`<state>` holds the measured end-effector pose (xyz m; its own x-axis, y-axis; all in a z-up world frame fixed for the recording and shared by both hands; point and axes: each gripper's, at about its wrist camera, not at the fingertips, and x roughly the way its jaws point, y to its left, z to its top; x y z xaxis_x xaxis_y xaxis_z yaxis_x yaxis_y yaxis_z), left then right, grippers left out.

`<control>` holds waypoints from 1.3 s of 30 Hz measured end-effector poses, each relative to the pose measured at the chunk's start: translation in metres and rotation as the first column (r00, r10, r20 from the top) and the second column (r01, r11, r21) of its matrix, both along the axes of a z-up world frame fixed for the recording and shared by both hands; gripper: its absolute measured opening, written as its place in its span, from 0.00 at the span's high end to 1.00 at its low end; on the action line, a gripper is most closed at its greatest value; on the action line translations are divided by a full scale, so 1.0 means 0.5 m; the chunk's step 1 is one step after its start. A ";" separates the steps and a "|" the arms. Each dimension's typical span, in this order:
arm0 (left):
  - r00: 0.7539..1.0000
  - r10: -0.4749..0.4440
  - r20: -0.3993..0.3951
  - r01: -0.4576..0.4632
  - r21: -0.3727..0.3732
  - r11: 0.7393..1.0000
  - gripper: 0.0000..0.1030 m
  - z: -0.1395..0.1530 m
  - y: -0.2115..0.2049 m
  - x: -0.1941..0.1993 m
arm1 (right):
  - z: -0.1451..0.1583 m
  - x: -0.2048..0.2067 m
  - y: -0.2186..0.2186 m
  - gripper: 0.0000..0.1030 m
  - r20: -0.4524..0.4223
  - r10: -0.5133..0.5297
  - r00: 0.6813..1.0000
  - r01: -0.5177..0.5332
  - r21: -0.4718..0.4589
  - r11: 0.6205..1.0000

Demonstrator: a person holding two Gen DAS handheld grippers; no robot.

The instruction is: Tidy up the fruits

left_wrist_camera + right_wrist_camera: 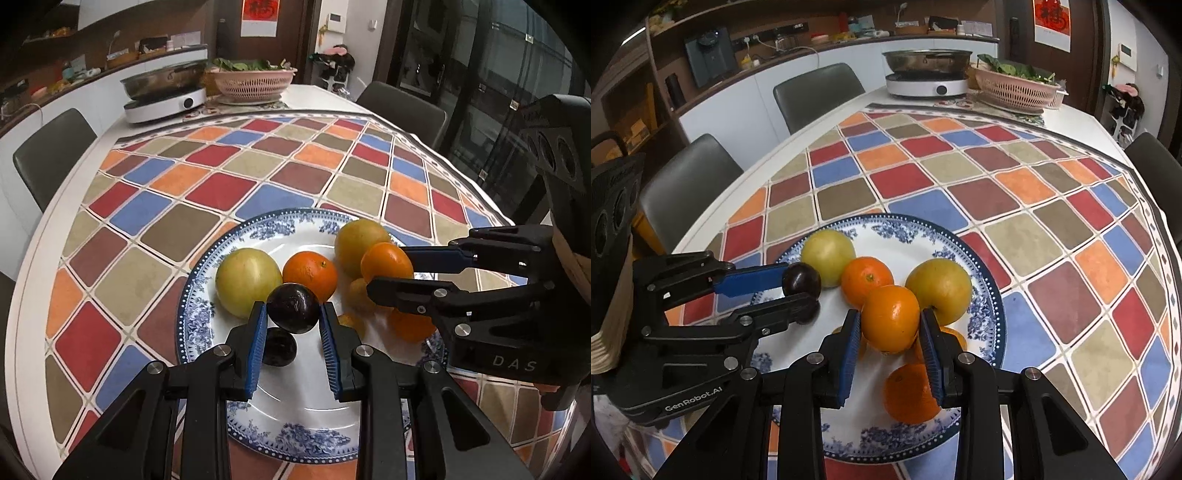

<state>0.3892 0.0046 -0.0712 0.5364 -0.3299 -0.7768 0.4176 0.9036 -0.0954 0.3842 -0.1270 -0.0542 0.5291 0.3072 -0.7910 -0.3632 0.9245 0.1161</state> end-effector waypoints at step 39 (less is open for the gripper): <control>0.956 0.235 0.176 -0.238 -0.007 0.971 0.31 0.164 0.024 -0.239 | 0.114 -0.214 -0.052 0.50 0.159 -0.111 0.981 0.104 0.052 0.993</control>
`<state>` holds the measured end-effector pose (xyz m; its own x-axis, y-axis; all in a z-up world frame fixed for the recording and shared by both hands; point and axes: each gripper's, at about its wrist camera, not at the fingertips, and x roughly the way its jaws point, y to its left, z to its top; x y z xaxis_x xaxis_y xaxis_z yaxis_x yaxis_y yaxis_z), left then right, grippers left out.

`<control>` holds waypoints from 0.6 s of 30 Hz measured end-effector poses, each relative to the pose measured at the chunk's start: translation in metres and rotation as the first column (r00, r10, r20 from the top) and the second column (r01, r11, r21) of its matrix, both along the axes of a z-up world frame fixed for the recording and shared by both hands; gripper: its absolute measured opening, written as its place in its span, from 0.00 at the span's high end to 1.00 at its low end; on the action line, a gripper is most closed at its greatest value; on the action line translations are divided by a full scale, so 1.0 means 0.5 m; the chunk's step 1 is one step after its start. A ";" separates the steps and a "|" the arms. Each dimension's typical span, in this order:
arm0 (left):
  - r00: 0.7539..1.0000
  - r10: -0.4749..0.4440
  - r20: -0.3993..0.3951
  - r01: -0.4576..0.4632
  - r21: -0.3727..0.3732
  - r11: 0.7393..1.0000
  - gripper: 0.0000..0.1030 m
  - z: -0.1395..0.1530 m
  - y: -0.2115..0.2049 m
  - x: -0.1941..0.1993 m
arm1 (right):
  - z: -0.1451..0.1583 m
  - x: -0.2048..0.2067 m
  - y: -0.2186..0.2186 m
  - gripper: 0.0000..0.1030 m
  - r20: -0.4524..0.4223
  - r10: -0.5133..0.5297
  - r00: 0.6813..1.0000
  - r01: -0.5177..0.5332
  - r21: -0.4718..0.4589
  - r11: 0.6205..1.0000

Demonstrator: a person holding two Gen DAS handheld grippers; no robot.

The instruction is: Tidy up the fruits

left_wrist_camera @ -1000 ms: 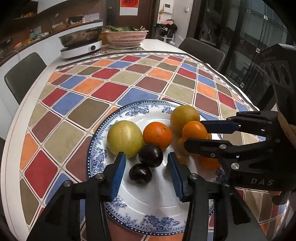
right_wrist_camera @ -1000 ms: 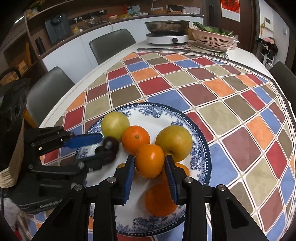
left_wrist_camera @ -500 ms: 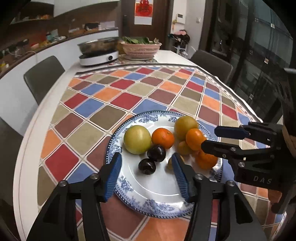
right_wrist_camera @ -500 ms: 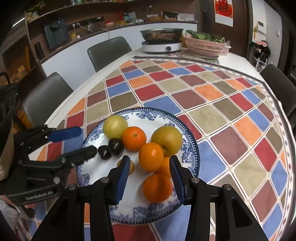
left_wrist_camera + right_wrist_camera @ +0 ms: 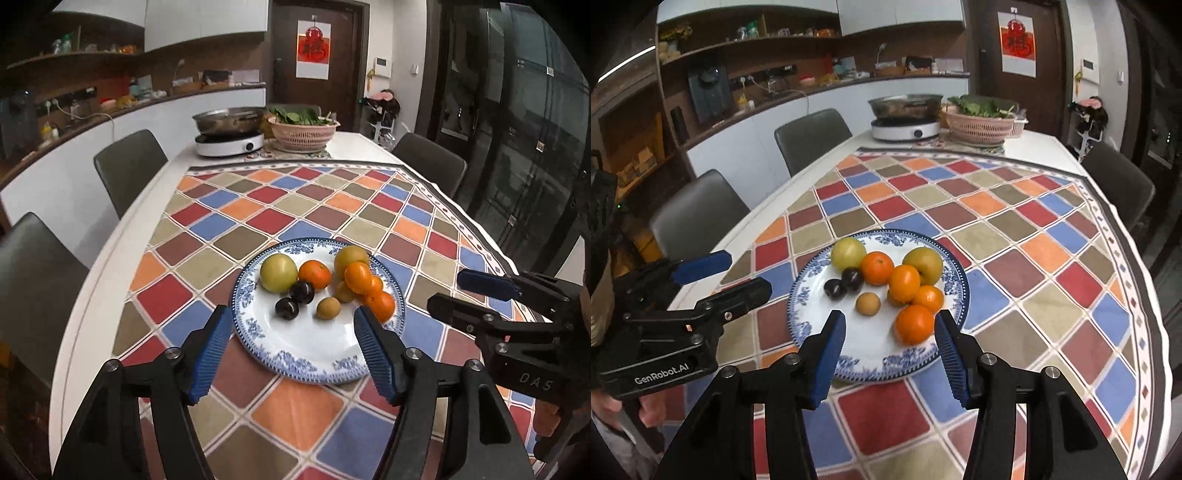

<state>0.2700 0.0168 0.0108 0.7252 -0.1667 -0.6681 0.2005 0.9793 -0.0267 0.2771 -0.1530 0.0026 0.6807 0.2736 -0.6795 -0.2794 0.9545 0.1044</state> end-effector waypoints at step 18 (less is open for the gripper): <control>0.992 0.078 0.099 -0.079 0.011 0.997 0.08 0.070 0.003 -0.208 | 0.080 -0.202 -0.017 0.31 0.143 -0.056 0.988 0.059 -0.012 0.998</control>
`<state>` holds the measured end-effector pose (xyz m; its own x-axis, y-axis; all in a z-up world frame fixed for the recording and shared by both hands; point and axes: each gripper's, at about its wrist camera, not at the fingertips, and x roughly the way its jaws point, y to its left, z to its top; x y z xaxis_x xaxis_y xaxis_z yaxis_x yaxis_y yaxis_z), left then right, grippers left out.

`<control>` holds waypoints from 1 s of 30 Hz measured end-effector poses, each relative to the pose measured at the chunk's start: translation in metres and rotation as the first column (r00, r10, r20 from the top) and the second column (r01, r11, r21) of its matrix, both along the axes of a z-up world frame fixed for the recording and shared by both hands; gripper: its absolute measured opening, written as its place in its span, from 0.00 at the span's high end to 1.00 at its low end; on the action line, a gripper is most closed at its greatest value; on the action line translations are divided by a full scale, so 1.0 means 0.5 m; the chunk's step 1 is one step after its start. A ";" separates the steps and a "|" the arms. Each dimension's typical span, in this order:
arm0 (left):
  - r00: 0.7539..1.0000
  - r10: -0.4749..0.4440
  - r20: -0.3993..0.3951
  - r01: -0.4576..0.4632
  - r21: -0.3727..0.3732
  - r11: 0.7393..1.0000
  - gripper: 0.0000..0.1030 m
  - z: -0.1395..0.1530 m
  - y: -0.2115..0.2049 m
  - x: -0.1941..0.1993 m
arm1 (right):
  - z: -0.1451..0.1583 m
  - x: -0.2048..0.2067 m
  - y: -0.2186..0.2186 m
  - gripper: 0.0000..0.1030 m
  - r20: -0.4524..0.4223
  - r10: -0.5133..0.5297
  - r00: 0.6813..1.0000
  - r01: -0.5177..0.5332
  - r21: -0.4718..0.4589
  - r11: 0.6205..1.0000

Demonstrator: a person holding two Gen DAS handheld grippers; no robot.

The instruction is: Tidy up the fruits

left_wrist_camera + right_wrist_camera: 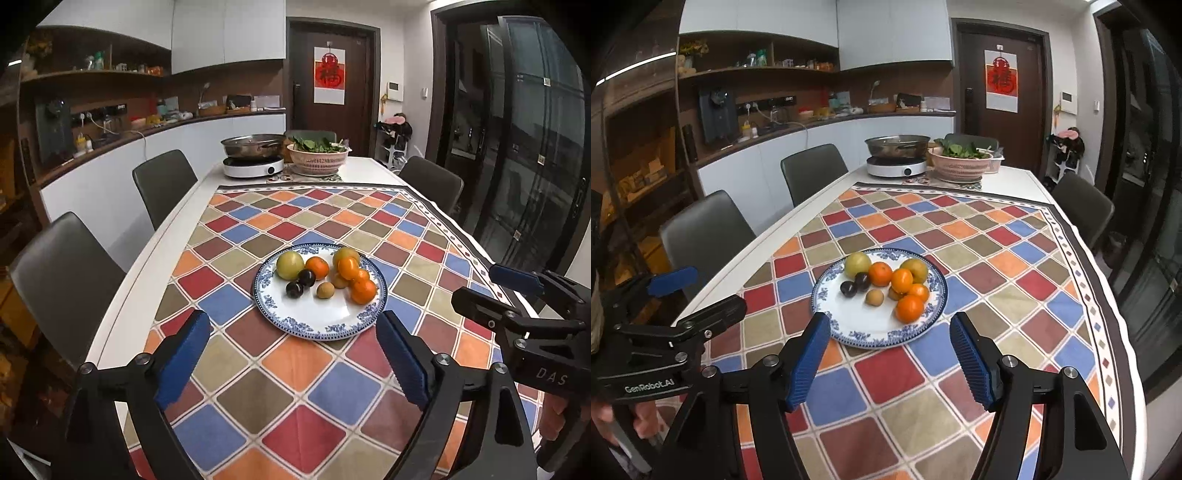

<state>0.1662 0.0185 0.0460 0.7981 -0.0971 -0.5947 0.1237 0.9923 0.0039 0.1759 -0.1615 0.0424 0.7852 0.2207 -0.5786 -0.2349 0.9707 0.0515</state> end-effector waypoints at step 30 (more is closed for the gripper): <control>0.994 -0.007 0.108 0.003 0.032 0.999 0.00 0.038 -0.028 -0.191 | 0.017 -0.207 -0.032 0.30 0.067 -0.034 0.997 0.033 0.015 0.999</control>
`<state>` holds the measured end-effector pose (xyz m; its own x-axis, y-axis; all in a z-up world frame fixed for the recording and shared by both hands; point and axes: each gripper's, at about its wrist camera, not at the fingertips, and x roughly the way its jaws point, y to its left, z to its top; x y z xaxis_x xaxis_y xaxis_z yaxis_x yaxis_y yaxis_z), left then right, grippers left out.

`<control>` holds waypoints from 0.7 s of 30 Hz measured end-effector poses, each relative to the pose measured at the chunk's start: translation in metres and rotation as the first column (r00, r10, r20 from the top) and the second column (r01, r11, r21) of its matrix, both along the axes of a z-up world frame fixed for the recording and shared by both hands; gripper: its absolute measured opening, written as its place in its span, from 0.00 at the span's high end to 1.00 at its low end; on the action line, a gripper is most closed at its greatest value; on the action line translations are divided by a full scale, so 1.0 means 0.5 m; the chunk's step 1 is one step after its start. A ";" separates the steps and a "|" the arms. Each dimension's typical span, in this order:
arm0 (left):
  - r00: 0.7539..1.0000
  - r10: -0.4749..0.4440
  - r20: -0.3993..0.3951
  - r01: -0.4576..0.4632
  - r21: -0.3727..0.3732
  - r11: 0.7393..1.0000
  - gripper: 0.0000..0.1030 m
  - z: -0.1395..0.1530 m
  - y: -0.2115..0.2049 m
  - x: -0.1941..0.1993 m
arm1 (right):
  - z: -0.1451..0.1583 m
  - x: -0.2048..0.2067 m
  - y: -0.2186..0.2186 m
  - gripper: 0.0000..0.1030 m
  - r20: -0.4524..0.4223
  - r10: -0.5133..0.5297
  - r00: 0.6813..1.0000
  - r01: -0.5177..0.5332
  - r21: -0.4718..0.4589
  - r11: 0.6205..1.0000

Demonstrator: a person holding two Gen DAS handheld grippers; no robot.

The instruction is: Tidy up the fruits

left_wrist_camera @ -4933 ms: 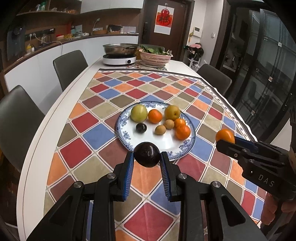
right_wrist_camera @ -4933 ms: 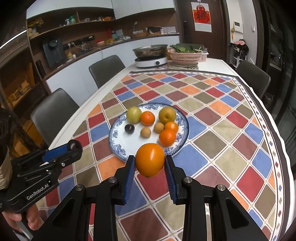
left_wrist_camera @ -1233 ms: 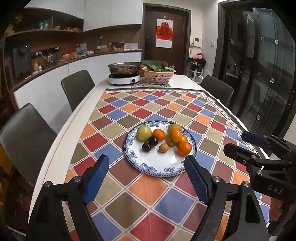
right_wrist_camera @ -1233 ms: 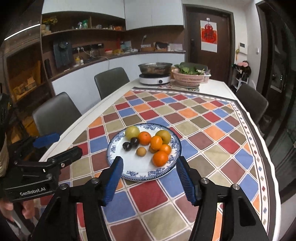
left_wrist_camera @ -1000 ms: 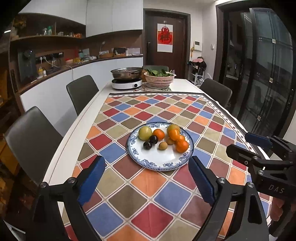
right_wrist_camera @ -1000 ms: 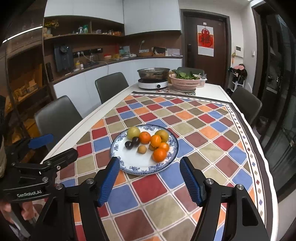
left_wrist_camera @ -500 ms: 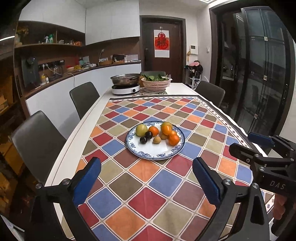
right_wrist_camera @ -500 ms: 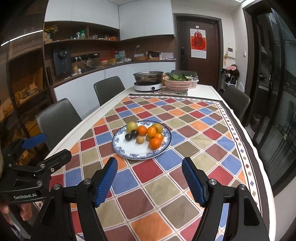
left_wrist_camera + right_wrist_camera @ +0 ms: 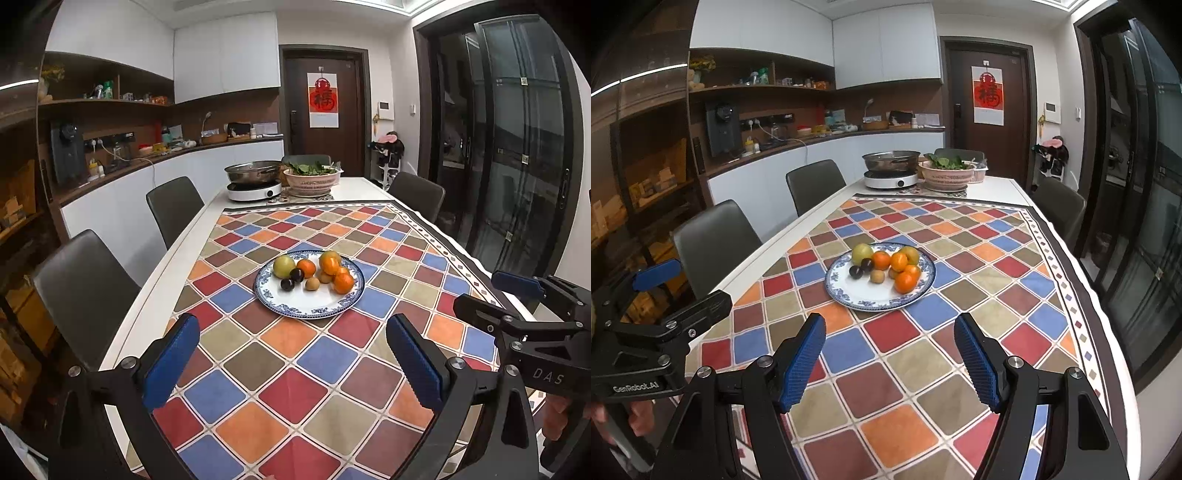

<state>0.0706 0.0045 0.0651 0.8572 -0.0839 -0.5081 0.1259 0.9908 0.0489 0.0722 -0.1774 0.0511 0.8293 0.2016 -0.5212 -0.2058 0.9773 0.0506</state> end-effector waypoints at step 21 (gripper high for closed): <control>1.000 -0.004 0.010 0.004 -0.009 1.000 0.00 -0.002 -0.008 -0.025 | -0.010 -0.019 0.001 0.30 -0.008 0.003 1.000 -0.003 0.008 1.000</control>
